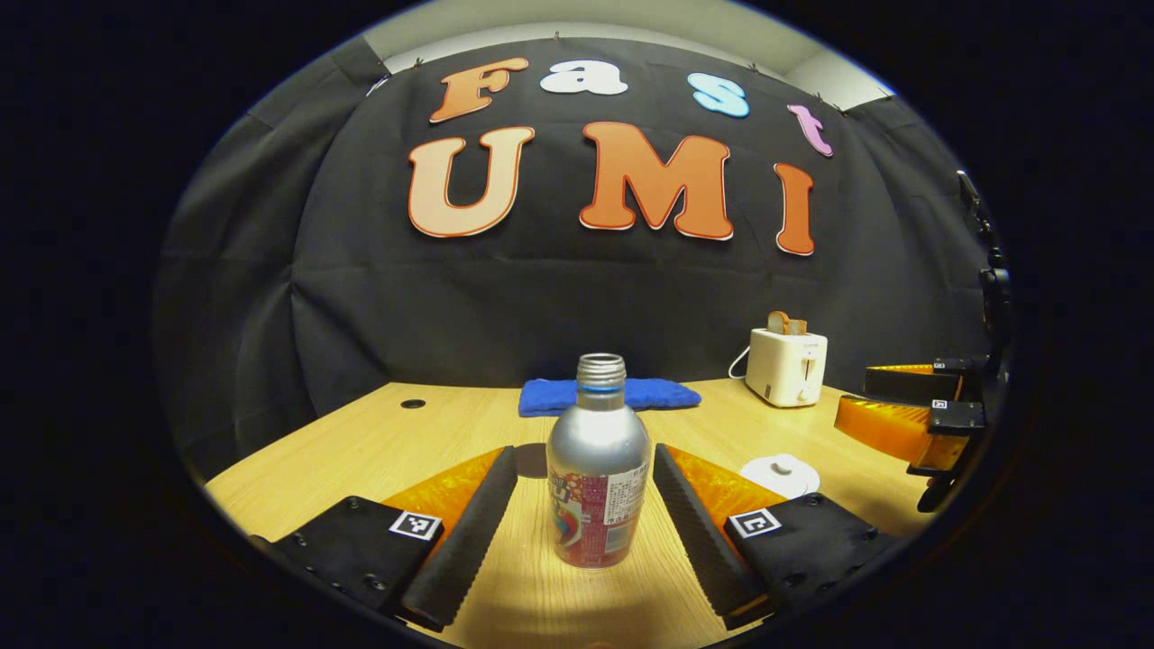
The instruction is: Open the teacup lid with one hand, grasp the water bottle and pour water into the teacup with the other hand; after pouring, place the water bottle on the coaster and then close the teacup lid.
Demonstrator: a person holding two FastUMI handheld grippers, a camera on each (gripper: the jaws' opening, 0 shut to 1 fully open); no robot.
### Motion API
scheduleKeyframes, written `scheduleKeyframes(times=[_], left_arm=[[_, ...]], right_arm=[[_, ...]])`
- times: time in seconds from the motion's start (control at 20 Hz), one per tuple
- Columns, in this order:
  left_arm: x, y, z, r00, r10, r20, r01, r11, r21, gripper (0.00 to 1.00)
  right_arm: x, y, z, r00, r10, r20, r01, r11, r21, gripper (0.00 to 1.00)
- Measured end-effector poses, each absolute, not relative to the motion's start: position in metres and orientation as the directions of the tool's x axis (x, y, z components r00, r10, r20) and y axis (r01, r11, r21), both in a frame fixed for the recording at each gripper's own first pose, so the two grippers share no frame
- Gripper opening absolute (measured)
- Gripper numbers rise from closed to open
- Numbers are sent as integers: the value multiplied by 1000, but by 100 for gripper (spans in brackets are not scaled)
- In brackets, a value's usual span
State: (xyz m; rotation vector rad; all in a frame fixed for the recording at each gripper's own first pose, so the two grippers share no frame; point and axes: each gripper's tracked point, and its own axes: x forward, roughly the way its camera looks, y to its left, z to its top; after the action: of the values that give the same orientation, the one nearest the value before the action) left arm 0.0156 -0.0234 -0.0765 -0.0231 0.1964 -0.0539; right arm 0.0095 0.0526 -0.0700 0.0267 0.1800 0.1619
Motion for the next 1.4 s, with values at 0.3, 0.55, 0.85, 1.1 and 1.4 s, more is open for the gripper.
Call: scheduleKeyframes(times=[0.3,0.55,0.85,1.1,1.4], left_arm=[[21,-25,-93,969,-59,-241,57,998,-12,100],[25,-27,-110,957,-62,-284,62,998,-12,100],[26,-32,-132,926,-74,-369,67,997,-33,100],[31,-32,-135,925,-76,-371,67,997,-37,88],[35,-33,-129,932,-79,-355,68,997,-43,82]], right_arm=[[11,63,-94,948,207,-242,-202,978,47,99],[13,67,-108,936,215,-280,-210,977,49,99],[18,72,-119,923,227,-312,-226,973,41,99],[28,78,-123,914,249,-320,-240,968,67,99],[41,89,-131,901,273,-336,-261,962,80,97]])
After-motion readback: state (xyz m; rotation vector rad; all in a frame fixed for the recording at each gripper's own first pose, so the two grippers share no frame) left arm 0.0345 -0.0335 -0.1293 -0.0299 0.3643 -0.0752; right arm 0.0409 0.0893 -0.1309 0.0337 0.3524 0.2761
